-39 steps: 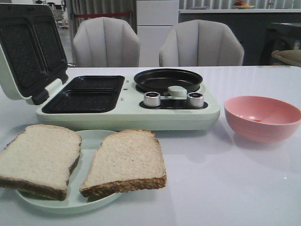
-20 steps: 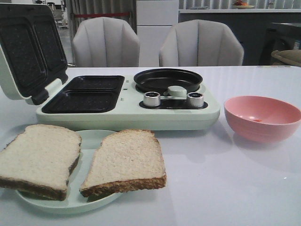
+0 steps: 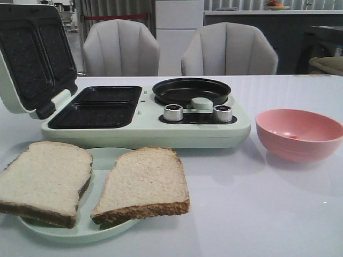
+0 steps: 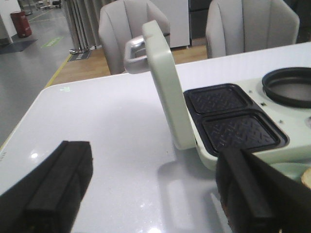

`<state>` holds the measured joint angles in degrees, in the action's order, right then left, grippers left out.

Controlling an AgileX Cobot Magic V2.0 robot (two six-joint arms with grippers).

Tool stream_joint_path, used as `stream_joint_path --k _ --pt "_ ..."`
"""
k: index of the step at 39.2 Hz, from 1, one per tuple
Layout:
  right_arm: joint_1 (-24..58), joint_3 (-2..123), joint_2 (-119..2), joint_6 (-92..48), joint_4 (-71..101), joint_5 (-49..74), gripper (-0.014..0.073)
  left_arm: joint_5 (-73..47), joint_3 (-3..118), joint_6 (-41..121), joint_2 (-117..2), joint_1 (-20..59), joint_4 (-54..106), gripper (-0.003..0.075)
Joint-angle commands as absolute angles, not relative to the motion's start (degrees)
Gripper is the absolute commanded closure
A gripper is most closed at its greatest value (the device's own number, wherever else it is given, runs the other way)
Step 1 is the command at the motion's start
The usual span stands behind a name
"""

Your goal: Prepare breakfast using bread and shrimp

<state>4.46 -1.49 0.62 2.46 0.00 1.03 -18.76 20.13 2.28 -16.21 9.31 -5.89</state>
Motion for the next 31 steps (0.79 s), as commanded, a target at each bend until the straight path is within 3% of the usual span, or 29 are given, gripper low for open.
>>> stream_joint_path --k 1,15,31 --pt "4.08 -0.58 1.80 2.30 -0.76 -3.38 0.0440 -16.65 21.89 2.32 -18.01 12.56 -9.66 0.0134" --pt "4.08 -0.58 1.80 2.30 -0.76 -3.38 0.0440 -23.78 21.89 2.32 -24.40 26.27 -30.35 0.0134" --pt "4.08 -0.58 1.80 2.30 -0.76 -3.38 0.0440 -32.40 21.89 2.09 -44.14 48.76 -48.66 0.0134"
